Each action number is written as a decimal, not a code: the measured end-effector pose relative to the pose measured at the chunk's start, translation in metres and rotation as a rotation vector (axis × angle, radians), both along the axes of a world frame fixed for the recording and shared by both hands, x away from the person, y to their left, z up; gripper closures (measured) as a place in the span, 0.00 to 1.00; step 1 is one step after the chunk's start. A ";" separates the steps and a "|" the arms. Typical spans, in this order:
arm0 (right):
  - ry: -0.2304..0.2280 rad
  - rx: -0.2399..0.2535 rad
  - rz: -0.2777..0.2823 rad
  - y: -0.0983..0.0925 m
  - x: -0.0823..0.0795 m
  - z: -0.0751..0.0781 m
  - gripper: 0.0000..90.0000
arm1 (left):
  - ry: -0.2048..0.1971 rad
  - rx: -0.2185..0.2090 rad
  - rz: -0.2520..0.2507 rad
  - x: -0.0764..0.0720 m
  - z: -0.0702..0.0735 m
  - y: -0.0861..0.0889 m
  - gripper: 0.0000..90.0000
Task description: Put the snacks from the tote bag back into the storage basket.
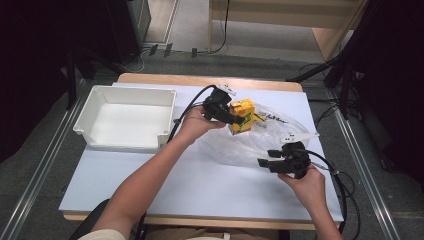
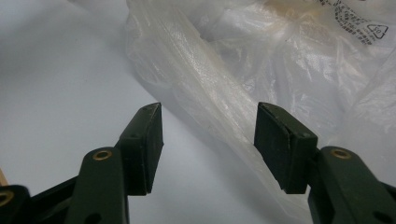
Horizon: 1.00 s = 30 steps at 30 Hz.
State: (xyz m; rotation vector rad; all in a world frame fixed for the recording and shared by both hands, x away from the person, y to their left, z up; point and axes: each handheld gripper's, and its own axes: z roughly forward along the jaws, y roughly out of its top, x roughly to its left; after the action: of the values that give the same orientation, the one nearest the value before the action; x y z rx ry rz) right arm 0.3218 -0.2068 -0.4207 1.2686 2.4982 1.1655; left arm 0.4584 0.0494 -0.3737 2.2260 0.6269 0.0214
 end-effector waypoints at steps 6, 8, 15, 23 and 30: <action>-0.008 -0.004 0.002 0.000 -0.002 0.000 0.48 | -0.001 0.000 -0.001 -0.005 0.007 0.003 0.58; -0.011 -0.005 0.004 0.000 -0.002 0.000 0.48 | 0.001 -0.001 -0.001 -0.006 0.009 0.005 0.58; -0.021 0.001 0.002 0.000 -0.003 0.002 0.48 | 0.014 -0.005 0.003 -0.010 0.010 0.011 0.59; -0.029 -0.003 0.009 0.000 -0.004 0.003 0.48 | 0.020 -0.006 0.015 -0.015 0.015 0.021 0.58; -0.028 0.003 0.013 0.000 -0.004 0.003 0.48 | 0.019 -0.011 0.027 -0.017 0.018 0.028 0.59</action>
State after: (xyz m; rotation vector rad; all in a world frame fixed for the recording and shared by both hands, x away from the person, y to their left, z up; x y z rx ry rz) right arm 0.3182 -0.2064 -0.4174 1.2295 2.4895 1.1826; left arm 0.4412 0.0773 -0.3559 2.2098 0.6663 0.0104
